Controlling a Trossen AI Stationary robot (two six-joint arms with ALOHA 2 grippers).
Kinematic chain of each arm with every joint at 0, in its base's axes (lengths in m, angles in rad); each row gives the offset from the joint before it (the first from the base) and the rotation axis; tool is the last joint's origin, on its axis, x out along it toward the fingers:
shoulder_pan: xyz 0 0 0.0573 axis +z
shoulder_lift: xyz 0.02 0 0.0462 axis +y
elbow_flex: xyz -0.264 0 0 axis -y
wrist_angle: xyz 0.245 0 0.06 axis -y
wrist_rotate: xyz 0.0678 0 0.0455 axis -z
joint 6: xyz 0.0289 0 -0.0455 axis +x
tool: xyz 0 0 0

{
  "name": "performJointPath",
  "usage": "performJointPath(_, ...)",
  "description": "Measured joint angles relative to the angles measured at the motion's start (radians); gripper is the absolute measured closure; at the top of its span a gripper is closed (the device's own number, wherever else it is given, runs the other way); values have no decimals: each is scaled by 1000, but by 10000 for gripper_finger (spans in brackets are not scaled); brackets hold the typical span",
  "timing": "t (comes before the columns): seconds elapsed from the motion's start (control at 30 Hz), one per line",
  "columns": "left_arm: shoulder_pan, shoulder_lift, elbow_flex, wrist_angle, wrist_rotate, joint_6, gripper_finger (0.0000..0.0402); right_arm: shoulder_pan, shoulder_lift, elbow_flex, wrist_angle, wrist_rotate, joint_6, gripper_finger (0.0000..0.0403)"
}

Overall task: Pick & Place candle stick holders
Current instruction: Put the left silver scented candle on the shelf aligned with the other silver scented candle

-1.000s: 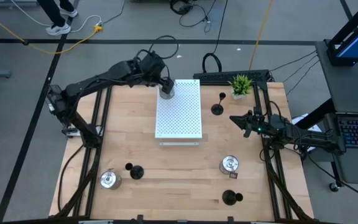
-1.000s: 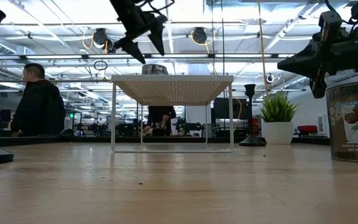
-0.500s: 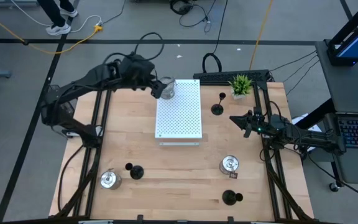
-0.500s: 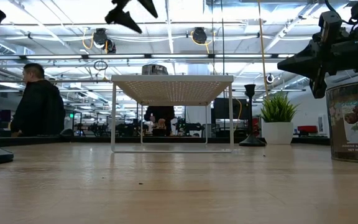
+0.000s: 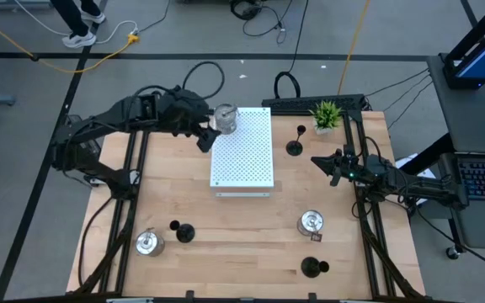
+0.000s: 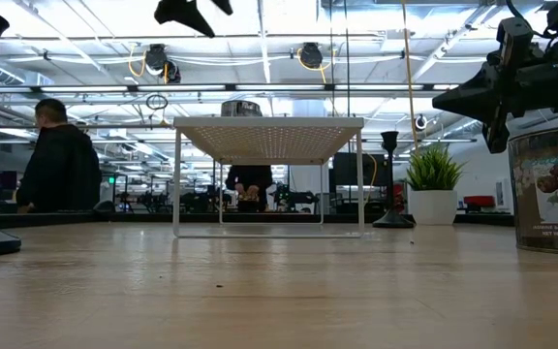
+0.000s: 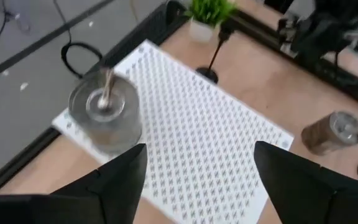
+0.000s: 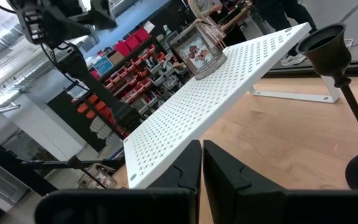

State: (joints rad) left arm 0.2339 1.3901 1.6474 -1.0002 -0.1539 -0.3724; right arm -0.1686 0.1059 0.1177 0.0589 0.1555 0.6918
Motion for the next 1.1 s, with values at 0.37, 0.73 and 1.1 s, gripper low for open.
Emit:
performJointPath(0.37,-89,-25,0,-443,123,-308,139,0,0,0,0,0,0,394)
performJointPath(0.73,-301,-88,-18,-579,200,-696,140,0,0,0,-3,1,-5,394)
performJointPath(1.1,-543,-95,-29,-571,179,-965,140,0,0,0,-4,0,-8,394)
